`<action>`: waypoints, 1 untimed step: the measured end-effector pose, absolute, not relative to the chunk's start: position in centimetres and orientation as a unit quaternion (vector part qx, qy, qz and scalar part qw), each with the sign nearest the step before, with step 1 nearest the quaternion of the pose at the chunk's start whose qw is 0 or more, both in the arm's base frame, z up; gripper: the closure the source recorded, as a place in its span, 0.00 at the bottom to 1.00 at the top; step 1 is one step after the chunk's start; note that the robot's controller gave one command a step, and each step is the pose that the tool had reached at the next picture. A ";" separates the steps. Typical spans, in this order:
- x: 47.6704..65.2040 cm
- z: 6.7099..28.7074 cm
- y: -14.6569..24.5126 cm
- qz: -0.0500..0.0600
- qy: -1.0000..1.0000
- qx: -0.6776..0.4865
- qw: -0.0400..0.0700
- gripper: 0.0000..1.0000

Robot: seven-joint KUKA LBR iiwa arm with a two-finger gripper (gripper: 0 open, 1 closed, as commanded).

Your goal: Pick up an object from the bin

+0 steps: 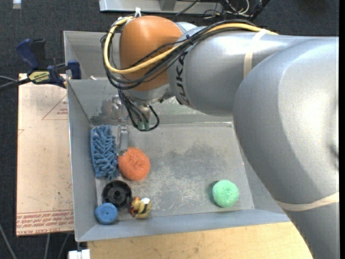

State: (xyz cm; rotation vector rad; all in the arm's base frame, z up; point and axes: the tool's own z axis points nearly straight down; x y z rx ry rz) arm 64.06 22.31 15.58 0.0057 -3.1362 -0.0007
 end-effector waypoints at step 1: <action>64.2 16.1 22.2 -0.001 -1.000 0.000 -0.001 0.00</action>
Offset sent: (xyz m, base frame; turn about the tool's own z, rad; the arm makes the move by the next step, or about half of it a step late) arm -0.0467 -0.0570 0.0446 -0.3202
